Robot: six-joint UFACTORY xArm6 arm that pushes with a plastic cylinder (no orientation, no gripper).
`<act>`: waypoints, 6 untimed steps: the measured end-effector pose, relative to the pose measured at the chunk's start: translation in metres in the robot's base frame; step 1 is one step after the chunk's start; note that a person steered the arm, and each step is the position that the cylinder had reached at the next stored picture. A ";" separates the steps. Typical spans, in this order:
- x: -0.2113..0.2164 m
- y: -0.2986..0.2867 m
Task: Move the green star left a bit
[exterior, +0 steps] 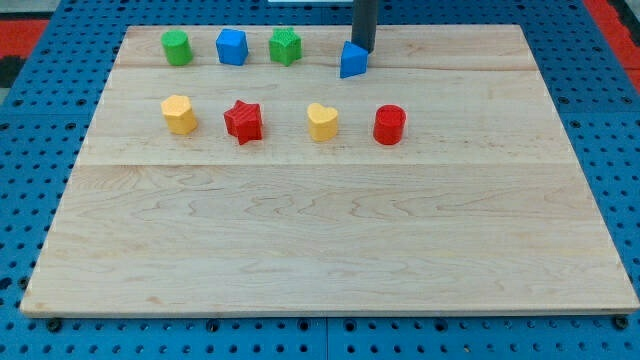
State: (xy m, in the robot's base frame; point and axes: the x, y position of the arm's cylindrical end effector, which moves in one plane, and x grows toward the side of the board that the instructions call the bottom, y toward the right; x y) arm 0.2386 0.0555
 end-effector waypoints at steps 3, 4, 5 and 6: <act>-0.011 -0.021; -0.017 -0.035; -0.017 -0.048; -0.021 -0.050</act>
